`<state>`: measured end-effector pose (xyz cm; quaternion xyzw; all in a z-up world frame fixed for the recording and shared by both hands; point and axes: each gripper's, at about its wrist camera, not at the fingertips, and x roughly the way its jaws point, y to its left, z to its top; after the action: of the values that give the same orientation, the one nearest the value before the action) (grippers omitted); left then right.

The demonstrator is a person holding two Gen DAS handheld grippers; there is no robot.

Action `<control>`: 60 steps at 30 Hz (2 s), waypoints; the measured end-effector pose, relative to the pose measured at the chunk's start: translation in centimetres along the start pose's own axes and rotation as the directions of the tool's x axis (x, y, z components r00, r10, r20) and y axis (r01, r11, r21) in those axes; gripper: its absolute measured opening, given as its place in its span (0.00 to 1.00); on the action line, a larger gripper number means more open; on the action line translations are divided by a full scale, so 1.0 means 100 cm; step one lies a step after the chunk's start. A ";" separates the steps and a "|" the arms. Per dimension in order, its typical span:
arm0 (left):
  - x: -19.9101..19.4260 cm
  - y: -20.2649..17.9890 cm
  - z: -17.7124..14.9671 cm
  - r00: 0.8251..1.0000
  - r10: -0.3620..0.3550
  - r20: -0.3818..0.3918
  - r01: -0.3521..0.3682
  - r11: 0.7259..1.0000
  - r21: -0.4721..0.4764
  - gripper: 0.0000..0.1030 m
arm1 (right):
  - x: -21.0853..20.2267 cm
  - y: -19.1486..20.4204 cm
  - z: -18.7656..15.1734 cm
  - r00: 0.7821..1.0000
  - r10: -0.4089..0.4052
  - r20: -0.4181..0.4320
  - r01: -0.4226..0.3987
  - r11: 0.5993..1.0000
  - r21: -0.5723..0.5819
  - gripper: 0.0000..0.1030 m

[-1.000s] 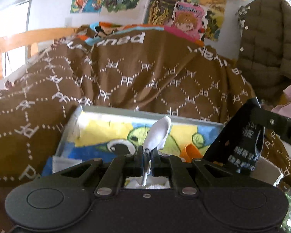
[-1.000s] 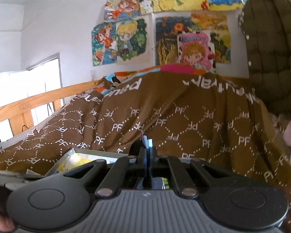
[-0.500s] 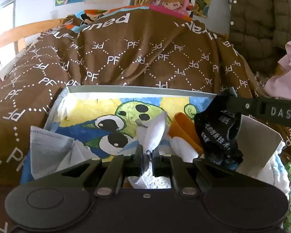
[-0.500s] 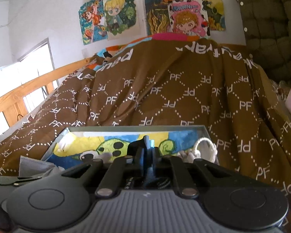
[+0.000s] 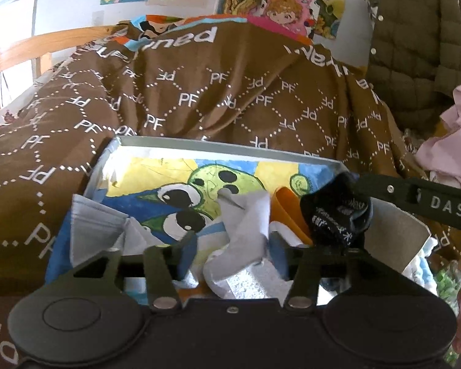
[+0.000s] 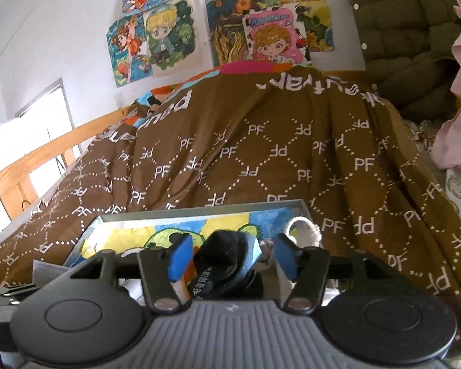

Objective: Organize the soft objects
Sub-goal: 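Lower the sock and white cloth into the tray and open both tools, then withdraw both open tools up from the tray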

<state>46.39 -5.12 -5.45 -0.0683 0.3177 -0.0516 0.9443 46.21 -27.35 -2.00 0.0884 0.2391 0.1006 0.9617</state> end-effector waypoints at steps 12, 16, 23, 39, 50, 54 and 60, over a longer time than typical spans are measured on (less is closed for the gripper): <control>-0.057 0.004 0.010 0.991 0.048 0.126 -0.038 0.996 -0.075 0.91 | -0.054 0.002 0.007 0.996 -0.008 0.085 0.010 1.000 -0.018 0.91; -0.084 0.003 0.010 0.983 0.060 0.176 -0.044 0.995 -0.092 0.99 | -0.077 0.005 0.009 0.992 -0.033 0.119 0.035 0.999 -0.015 0.99; -0.127 -0.005 0.004 0.970 0.091 0.226 -0.073 0.994 -0.087 0.99 | -0.116 0.004 0.003 0.987 -0.054 0.154 0.053 0.999 0.011 1.00; -0.225 -0.025 -0.047 0.927 0.106 0.361 -0.097 0.994 -0.042 0.99 | -0.208 0.026 -0.037 0.977 -0.071 0.199 0.079 0.996 -0.030 1.00; -0.256 -0.024 -0.074 0.913 0.126 0.387 -0.133 0.991 -0.009 0.99 | -0.236 0.041 -0.056 0.973 -0.080 0.215 0.094 0.994 -0.055 1.00; -0.263 -0.021 -0.081 0.911 0.137 0.389 -0.147 0.989 -0.004 0.99 | -0.240 0.039 -0.060 0.974 -0.081 0.212 0.093 0.995 -0.047 1.00; -0.272 -0.022 -0.091 0.916 0.171 0.364 -0.191 0.981 0.020 0.99 | -0.247 0.040 -0.074 0.980 -0.086 0.181 0.092 0.995 -0.030 1.00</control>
<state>19.20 -4.38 3.86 -0.0211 0.1427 0.0406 0.9887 20.69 -28.43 3.40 0.0681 0.1535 0.0536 0.9843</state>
